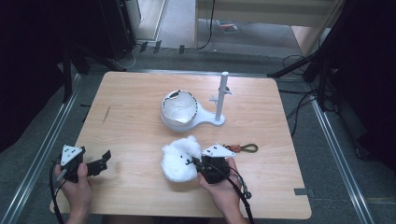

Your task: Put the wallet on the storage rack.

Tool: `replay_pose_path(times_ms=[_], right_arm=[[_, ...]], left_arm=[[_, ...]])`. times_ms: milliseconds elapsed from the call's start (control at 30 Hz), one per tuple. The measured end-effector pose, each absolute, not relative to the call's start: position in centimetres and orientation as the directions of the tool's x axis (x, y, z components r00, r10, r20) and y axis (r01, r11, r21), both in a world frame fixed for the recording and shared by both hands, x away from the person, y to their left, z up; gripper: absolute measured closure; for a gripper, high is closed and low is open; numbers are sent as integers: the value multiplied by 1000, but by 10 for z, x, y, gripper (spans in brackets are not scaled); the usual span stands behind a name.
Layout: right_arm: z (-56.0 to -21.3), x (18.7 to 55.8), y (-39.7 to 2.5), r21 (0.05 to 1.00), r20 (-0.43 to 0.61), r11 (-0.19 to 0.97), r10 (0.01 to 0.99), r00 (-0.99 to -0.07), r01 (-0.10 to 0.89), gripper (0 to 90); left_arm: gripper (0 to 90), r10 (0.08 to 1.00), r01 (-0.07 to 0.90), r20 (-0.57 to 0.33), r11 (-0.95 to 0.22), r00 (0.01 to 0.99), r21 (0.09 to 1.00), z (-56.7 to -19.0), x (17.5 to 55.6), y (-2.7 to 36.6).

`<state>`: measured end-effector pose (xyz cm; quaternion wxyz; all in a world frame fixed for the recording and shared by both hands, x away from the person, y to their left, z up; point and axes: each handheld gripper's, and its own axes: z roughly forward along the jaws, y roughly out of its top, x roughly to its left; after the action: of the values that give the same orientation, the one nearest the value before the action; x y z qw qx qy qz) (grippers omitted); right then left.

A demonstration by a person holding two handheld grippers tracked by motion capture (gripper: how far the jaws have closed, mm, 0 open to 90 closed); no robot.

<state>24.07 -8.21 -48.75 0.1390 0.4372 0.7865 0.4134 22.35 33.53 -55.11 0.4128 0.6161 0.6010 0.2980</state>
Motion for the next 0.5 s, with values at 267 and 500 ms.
replay_pose_path(times_ms=[267,500], right_arm=[[-473,244,-85,781,157,229,828,-538,581,797],[-453,247,-93,805,147,193,851,-504,561,795]], left_arm=[[6,984,492,-146,78,102,867,-551,224,337],[5,984,498,-149,80,100,863,-551,224,337]])
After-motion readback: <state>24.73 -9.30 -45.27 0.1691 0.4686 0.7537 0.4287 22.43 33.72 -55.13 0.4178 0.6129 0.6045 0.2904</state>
